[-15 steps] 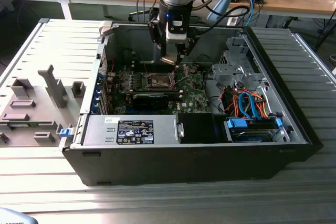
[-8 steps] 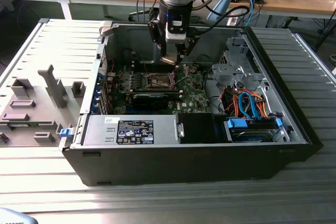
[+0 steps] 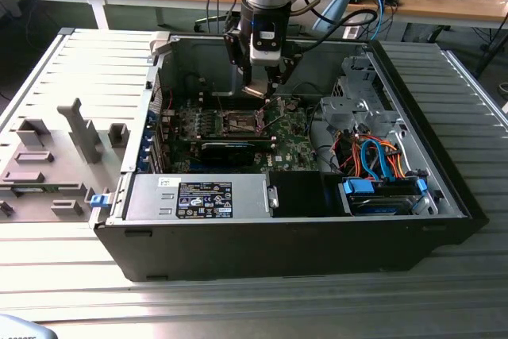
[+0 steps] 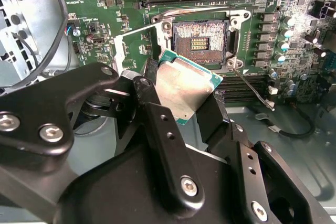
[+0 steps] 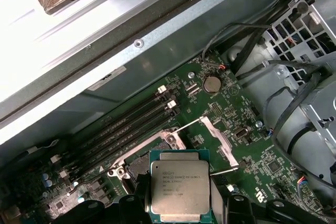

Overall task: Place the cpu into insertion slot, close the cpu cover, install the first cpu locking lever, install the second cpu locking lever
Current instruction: 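Place the cpu into insertion slot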

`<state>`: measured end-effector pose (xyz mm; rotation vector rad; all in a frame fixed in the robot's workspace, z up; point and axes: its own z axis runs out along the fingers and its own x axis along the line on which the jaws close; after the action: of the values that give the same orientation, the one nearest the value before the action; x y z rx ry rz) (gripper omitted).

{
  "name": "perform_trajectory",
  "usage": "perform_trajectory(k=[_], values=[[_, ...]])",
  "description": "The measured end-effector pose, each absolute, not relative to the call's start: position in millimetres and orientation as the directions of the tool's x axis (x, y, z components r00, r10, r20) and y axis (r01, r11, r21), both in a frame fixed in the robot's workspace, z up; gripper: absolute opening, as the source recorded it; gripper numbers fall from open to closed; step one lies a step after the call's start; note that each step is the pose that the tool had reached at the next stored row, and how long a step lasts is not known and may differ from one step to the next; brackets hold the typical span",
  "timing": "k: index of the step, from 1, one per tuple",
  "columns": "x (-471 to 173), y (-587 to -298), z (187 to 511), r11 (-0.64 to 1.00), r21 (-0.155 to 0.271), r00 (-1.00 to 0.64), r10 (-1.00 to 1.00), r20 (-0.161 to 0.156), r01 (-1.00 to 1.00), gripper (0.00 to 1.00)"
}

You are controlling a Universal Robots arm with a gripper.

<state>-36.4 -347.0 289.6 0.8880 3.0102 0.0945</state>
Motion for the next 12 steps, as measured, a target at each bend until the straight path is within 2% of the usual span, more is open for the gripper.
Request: perform_trajectory(k=[12], values=[[-36.4, -346.9, 289.6, 0.834, 0.058, -0.835, 0.549, 0.015, 0.549, 0.55]])
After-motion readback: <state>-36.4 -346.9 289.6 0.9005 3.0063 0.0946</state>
